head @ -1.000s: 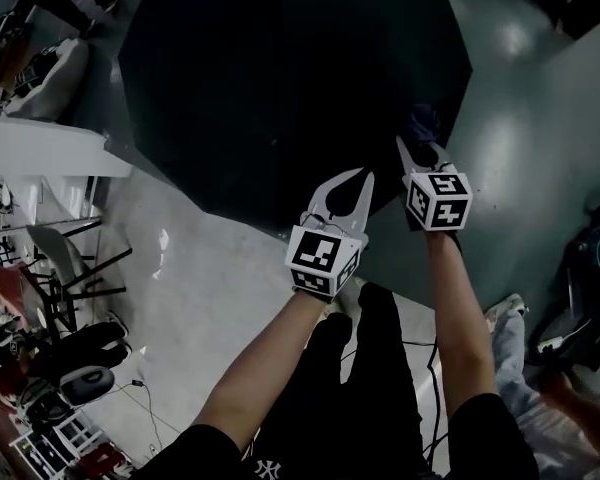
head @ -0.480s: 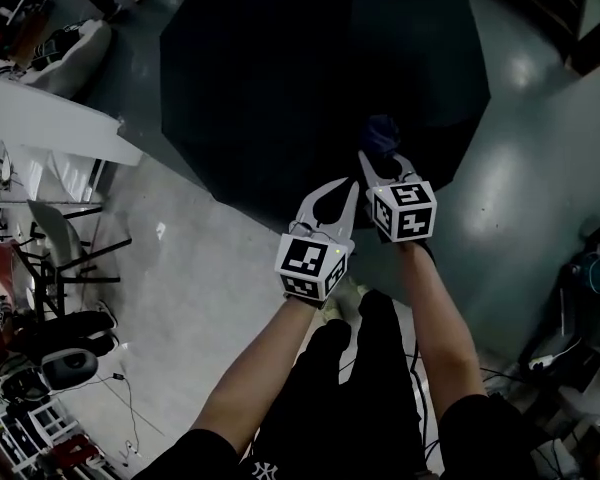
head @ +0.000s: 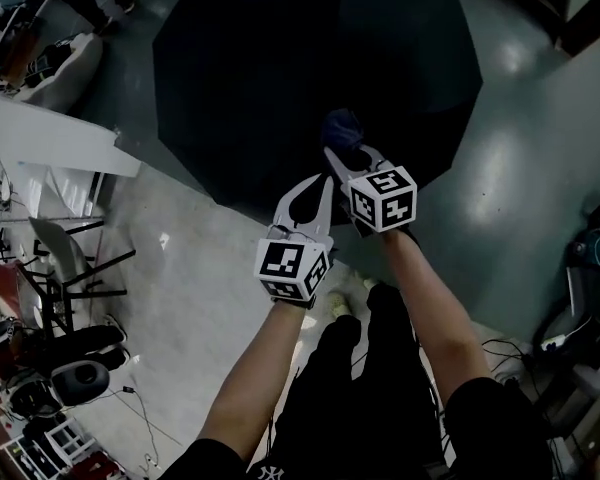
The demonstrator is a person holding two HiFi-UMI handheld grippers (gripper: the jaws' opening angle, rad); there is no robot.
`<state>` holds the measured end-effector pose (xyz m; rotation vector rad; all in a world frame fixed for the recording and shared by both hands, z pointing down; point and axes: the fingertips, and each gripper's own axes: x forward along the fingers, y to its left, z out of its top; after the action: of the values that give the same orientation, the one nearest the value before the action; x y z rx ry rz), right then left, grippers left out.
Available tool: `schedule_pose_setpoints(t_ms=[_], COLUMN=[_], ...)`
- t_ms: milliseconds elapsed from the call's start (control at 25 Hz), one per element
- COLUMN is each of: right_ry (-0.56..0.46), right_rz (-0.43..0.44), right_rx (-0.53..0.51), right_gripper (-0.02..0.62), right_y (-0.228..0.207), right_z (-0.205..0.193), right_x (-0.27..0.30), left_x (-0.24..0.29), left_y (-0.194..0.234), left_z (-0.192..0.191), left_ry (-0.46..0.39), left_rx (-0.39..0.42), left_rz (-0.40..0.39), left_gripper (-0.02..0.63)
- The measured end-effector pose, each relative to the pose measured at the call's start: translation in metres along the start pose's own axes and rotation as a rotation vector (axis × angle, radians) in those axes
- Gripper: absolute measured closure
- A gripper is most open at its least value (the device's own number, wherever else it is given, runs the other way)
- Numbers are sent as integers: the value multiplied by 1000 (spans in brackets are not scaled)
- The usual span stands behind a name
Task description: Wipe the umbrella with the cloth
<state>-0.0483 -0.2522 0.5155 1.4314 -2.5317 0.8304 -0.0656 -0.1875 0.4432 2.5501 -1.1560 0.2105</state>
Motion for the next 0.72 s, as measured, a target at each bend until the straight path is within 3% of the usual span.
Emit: schedule_pose_setpoints(t_ms=[360, 720], right_ry=[-154, -169], right_rz=[6, -131], right_rx=[155, 281], right_gripper=[517, 517], right_y=[-25, -100], right_z=[6, -57], right_x=[-82, -160], left_x=[19, 52], left_y=[-43, -112], left_z=[-20, -81], left_ry=[-1, 66], left_rx=[-4, -8], left_rz=[-104, -243], left_gripper=[604, 604])
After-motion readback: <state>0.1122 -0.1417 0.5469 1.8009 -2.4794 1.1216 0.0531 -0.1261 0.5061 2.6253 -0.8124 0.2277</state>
